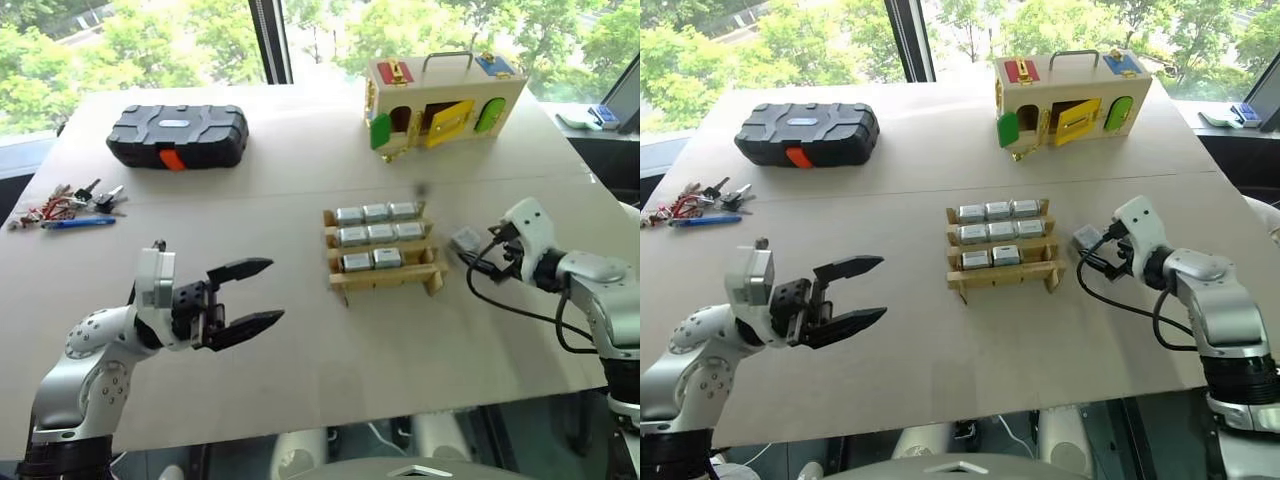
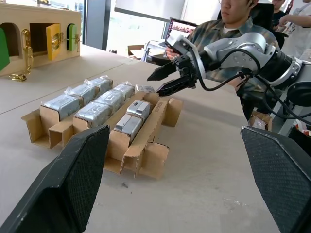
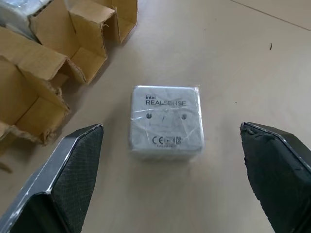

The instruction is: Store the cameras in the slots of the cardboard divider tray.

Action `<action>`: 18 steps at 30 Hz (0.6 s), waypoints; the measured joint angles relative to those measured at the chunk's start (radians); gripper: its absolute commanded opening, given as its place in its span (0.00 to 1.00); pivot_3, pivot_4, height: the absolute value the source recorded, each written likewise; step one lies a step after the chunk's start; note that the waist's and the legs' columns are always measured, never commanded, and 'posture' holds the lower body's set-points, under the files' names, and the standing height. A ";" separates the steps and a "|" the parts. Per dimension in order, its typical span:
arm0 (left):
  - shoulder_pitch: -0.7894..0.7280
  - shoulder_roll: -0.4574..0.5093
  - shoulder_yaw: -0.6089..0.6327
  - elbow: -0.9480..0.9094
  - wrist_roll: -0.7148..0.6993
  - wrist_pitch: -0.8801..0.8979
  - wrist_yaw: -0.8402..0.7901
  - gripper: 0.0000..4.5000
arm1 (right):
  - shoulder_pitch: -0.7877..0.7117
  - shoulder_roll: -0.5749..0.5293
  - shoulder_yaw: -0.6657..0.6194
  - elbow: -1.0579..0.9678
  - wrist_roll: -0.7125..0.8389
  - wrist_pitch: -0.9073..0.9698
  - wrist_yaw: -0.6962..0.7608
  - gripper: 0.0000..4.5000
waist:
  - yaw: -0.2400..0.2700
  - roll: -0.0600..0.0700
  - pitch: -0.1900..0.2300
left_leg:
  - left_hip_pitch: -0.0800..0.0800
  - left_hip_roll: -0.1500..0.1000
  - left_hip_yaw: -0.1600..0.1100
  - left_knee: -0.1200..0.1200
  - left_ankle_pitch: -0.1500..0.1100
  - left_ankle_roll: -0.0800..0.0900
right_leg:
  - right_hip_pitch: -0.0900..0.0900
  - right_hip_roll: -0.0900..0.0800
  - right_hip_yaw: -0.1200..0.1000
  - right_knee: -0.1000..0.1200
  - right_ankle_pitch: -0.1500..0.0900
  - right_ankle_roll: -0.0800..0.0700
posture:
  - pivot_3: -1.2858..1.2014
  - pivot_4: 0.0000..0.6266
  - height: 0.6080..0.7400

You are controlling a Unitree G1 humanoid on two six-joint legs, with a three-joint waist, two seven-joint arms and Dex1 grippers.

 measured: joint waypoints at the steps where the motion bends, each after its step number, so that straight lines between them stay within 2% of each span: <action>1: 0.000 0.000 0.000 0.000 0.000 0.001 0.000 1.00 | -0.006 0.002 0.003 0.016 -0.003 -0.009 -0.003 0.99 | 0.000 0.000 0.000 | 0.000 0.000 0.000 0.000 0.000 0.000 | 0.000 0.000 0.000 0.000 0.000 0.000 | 0.52 0.24 1.00; 2: 0.000 0.000 0.000 0.000 0.000 0.001 0.000 1.00 | -0.015 0.004 0.010 0.038 -0.006 -0.026 -0.007 0.99 | 0.000 0.000 0.000 | 0.000 0.000 0.000 0.000 0.000 0.000 | 0.000 0.000 0.000 0.000 0.000 0.000 | 0.52 0.24 1.00; 5: 0.001 0.000 0.000 0.000 0.000 0.003 0.002 1.00 | -0.027 0.015 0.029 0.092 -0.009 -0.054 -0.009 0.81 | 0.001 0.000 0.000 | 0.000 0.000 0.000 0.000 0.000 0.000 | 0.000 0.001 0.000 0.000 0.000 0.000 | 0.52 0.24 1.00; 8: 0.001 0.000 0.000 -0.002 -0.002 0.017 0.011 1.00 | -0.027 0.015 0.038 0.127 -0.008 -0.076 -0.003 0.50 | 0.000 0.000 0.000 | 0.000 0.000 0.000 0.000 0.000 0.000 | 0.000 0.001 0.000 0.000 0.000 0.000 | 0.52 0.24 1.00; 9: 0.000 0.000 0.000 -0.002 -0.002 0.021 0.012 1.00 | -0.028 0.014 0.040 0.127 -0.008 -0.083 -0.002 0.42 | 0.000 0.000 0.000 | 0.001 0.000 0.000 0.000 0.000 0.000 | 0.000 0.001 0.000 0.000 0.000 0.000 | 0.52 0.24 1.00; 15: -0.027 -0.007 -0.001 -0.045 -0.043 0.101 0.115 1.00 | -0.027 0.000 0.052 0.148 -0.033 -0.152 -0.004 0.42 | 0.002 0.000 0.000 | 0.001 0.001 0.000 0.001 0.000 0.000 | 0.001 0.001 0.000 0.000 0.000 0.000 | 0.52 0.24 1.00; 18: -0.079 -0.021 -0.001 -0.105 -0.135 0.231 0.297 1.00 | -0.010 -0.062 0.054 0.087 -0.087 -0.261 -0.009 0.42 | 0.006 0.001 0.001 | 0.000 0.000 -0.001 0.001 0.001 0.000 | 0.001 0.001 0.000 0.001 0.000 0.001 | 0.52 0.24 1.00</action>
